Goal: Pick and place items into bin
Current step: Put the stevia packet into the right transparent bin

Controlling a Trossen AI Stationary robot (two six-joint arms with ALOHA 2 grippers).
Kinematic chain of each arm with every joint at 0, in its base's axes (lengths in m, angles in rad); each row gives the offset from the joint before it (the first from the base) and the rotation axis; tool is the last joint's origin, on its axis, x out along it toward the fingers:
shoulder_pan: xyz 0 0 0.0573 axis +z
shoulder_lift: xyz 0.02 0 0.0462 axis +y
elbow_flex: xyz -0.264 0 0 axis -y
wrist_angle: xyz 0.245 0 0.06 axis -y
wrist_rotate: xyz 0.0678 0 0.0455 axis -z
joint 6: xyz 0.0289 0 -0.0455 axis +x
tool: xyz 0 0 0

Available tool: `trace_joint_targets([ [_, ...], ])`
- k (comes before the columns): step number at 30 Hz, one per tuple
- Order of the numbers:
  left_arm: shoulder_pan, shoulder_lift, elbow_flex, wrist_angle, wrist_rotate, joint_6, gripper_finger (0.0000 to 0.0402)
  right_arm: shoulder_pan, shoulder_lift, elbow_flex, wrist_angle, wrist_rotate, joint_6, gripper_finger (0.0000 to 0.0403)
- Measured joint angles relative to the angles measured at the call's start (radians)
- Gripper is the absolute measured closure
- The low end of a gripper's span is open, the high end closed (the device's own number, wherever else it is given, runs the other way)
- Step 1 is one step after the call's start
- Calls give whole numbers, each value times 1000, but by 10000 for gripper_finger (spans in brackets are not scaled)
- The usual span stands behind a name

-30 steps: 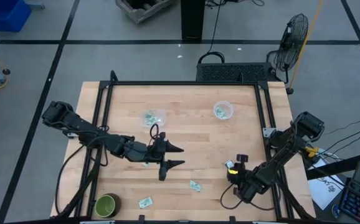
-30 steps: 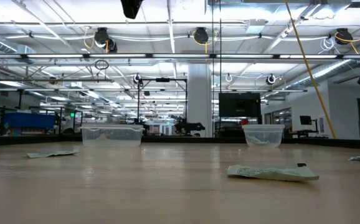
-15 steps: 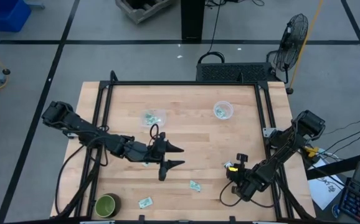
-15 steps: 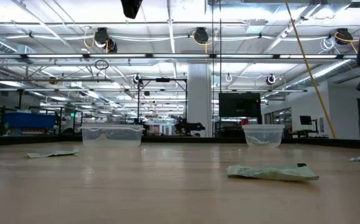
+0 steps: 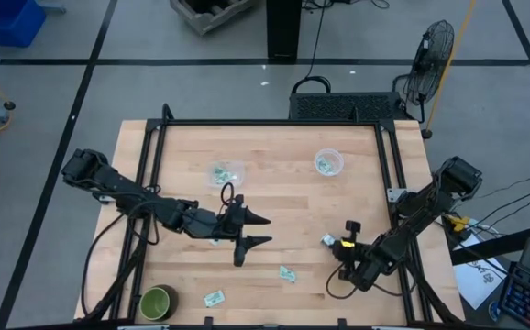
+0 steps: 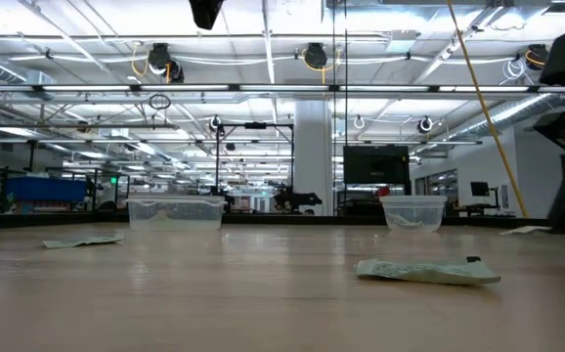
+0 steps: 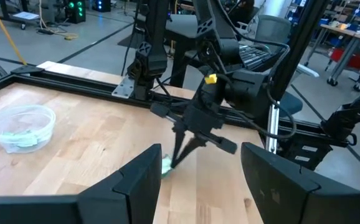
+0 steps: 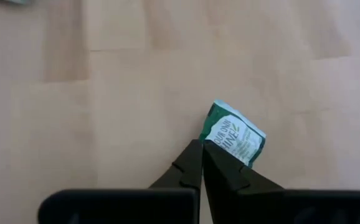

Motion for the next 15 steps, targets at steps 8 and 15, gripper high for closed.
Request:
trace_joint_targets([
  [8, 0, 0, 0, -19, 0, -2, 178, -69, -7, 0, 45, 72, -91, 402],
  [15, 0, 0, 0, -18, -1, 1, 178, -199, -11, 1, 35, 213, -161, 403],
])
